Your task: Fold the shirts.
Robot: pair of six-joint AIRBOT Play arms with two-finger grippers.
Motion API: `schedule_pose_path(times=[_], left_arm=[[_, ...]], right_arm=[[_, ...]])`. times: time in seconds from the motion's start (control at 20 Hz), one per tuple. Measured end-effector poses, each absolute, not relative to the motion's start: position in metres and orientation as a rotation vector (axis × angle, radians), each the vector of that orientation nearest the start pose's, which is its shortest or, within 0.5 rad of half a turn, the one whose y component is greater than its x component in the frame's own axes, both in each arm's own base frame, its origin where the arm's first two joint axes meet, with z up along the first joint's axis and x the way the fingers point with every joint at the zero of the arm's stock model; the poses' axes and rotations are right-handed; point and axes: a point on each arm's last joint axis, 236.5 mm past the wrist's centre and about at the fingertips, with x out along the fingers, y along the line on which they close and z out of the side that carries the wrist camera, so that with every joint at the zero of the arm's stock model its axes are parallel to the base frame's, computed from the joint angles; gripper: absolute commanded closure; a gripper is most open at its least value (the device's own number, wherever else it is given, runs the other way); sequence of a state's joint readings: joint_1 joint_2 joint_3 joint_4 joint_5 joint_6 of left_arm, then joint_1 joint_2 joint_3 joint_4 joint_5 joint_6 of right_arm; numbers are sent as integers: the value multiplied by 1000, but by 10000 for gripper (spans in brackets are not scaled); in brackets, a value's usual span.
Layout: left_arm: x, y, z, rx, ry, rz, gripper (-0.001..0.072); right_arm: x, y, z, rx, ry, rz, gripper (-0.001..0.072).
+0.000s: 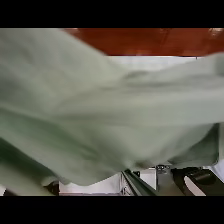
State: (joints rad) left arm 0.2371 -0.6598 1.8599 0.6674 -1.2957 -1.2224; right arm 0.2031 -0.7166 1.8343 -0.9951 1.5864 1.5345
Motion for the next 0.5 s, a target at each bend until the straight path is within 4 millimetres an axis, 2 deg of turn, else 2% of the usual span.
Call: schedule_pose_path(times=[0.15, 0.2, 0.35, 0.45, 0.5], left_arm=[[204, -138, 452, -35, 142, -643, 686], [222, -135, 425, -76, 223, -648, 686], [278, -122, 342, -204, 417, -626, 686], [316, -113, 283, -288, 534, -596, 686], [332, -109, 260, -321, 577, -583, 686]], right_arm=[[176, 167, 365, 70, 584, 766, 682], [188, 168, 348, 81, 625, 753, 682], [239, 159, 287, 97, 751, 644, 684], [279, 148, 247, 101, 832, 544, 684], [300, 144, 226, 105, 875, 499, 684]])
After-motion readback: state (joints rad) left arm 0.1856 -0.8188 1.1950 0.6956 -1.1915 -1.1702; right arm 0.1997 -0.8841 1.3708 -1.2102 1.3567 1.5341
